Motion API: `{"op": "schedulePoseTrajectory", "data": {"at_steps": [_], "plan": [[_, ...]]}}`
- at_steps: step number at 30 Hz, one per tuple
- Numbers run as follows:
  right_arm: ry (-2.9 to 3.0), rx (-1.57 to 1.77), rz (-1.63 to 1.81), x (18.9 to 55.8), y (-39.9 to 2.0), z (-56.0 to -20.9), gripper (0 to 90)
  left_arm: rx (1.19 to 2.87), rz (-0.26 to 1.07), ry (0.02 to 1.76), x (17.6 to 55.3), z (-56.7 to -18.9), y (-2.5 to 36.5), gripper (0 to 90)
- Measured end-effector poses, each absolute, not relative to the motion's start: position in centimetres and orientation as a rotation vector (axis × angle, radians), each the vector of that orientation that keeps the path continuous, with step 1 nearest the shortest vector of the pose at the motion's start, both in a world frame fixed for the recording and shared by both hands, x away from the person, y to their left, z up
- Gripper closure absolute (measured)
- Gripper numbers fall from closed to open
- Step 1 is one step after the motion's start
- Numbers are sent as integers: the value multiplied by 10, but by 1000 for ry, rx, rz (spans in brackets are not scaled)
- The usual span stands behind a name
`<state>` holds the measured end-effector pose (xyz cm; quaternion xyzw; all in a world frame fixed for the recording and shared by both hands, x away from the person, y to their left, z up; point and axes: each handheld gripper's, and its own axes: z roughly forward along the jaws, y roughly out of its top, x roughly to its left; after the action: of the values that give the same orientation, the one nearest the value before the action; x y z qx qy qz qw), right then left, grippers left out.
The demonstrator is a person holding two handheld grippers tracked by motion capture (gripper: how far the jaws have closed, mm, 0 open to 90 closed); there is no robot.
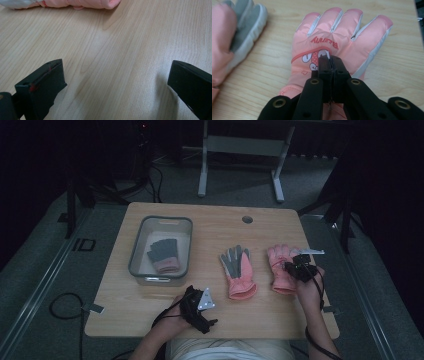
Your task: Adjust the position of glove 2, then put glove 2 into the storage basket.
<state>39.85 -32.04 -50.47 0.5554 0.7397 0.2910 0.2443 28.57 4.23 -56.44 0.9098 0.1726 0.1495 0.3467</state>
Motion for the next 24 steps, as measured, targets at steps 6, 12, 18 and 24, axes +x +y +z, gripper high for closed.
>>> {"op": "schedulePoseTrajectory", "data": {"at_steps": [6, 12, 18, 24], "plan": [[1972, 1505, 836, 392, -319, -481, 881, 2363, 393, 445, 286, -564, 42, 6], [1955, 1430, 870, 382, -304, -450, 881, 2359, 392, 449, 285, -564, 41, 6], [1928, 1377, 905, 373, -283, -423, 881, 2356, 392, 449, 285, -564, 41, 6], [1947, 1325, 932, 367, -260, -407, 881, 2358, 393, 448, 285, -564, 41, 6]]}}
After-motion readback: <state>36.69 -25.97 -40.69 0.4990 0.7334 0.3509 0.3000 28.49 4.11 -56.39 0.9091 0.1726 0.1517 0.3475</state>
